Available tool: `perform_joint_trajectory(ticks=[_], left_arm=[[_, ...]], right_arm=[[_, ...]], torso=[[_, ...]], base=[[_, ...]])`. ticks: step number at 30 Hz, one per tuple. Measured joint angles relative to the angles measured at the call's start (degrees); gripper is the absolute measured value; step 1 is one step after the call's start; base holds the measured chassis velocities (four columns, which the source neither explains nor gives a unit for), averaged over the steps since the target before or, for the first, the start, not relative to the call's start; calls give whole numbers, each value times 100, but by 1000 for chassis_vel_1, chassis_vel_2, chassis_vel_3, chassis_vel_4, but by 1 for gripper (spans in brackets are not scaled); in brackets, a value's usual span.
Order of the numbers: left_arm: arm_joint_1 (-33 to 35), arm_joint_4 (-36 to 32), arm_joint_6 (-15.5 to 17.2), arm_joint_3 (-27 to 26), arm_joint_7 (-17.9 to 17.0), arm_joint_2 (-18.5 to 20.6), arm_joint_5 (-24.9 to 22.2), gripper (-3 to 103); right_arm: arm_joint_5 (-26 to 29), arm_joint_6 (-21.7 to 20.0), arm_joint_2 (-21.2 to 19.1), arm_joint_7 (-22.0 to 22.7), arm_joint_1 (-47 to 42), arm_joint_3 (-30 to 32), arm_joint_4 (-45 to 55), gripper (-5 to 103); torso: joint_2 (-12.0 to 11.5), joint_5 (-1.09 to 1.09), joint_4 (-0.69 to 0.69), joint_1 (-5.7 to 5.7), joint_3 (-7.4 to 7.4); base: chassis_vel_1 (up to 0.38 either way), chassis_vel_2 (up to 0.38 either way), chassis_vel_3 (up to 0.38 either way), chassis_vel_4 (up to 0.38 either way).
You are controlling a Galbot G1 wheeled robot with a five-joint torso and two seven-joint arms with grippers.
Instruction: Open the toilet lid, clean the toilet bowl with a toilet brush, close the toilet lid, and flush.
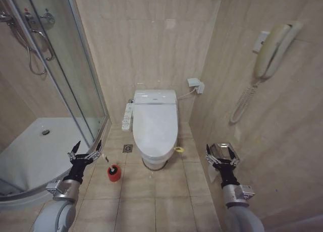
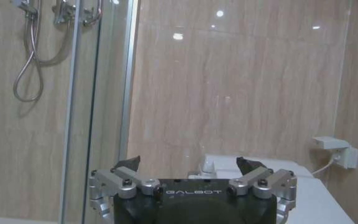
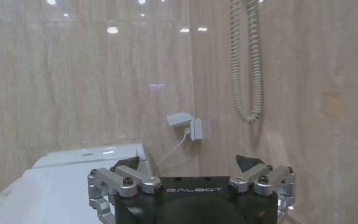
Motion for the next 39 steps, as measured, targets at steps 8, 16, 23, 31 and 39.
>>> perform_joint_trajectory(ticks=[8, 16, 23, 31, 39], left_arm=[[-2, 0, 0, 0, 0, 0, 0, 100], [-2, 0, 0, 0, 0, 0, 0, 100], [-2, 0, 0, 1, 0, 0, 0, 100], [-2, 0, 0, 0, 0, 1, 0, 100], [-2, 0, 0, 2, 0, 0, 0, 100]], right_arm=[[0, 0, 0, 0, 4, 0, 0, 100], [0, 0, 0, 0, 4, 0, 0, 100], [0, 0, 0, 0, 4, 1, 0, 100], [0, 0, 1, -2, 5, -1, 0, 100], [0, 0, -1, 0, 5, 2, 0, 100]], torso=[[-4, -2, 0, 10, 4], [-4, -1, -2, 7, 3], [-4, -1, -2, 6, 3], [-3, -3, 0, 7, 2], [-3, 0, -2, 7, 2]], base=[[1, 1, -4, -1], [-22, 19, 19, -13], [47, 18, -57, -36], [88, 96, -72, -84], [-14, -21, 4, 12]])
